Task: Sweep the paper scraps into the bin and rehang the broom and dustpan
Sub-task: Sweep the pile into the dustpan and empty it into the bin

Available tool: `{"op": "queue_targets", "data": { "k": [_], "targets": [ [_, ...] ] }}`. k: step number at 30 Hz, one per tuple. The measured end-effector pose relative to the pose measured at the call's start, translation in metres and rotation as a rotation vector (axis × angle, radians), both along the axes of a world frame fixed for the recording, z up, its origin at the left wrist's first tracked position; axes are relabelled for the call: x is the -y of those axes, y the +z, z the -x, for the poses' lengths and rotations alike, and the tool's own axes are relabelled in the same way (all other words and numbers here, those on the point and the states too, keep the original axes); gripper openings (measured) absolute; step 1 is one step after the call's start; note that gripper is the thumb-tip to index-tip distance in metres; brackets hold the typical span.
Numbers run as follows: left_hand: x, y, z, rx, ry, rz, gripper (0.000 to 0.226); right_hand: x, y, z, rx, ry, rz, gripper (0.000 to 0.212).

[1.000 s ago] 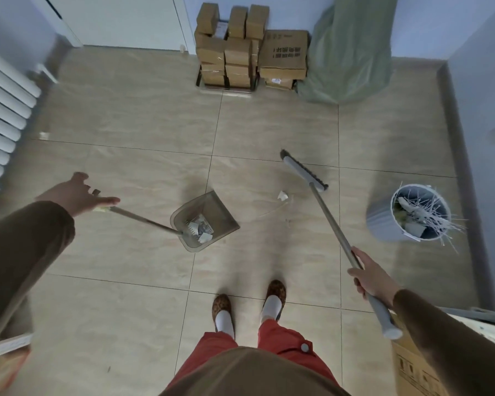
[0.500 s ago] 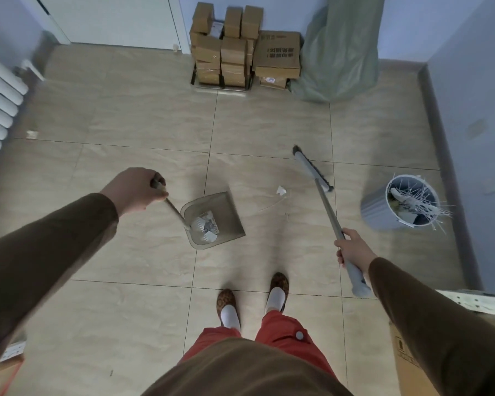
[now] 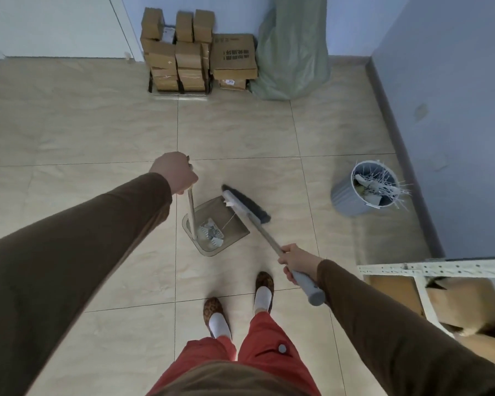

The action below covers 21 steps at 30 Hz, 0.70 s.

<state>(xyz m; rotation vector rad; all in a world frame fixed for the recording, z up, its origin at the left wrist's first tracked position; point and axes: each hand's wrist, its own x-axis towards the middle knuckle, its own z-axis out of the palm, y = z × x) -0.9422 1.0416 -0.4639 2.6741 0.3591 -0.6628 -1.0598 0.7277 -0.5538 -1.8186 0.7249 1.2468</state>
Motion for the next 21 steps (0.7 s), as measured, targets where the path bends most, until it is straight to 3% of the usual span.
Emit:
{"op": "queue_targets", "data": {
  "k": [7,13,16,21],
  "targets": [
    [-0.009,0.002,0.003,-0.047,0.093,0.111,0.014,0.04,0.082,0.019,0.034,-0.046,-0.095,0.028],
    [-0.016,0.0,0.01,-0.26,0.337,0.385,0.016,0.001,0.033,0.001,0.152,-0.024,0.006,0.035],
    [-0.025,-0.006,0.02,-0.398,0.392,0.46,0.014,-0.024,0.011,0.0,0.084,-0.012,-0.041,0.038],
    [-0.046,-0.023,0.029,-0.44,0.469,0.532,0.041,0.007,0.037,0.024,-0.057,-0.196,-0.223,0.034]
  ]
}}
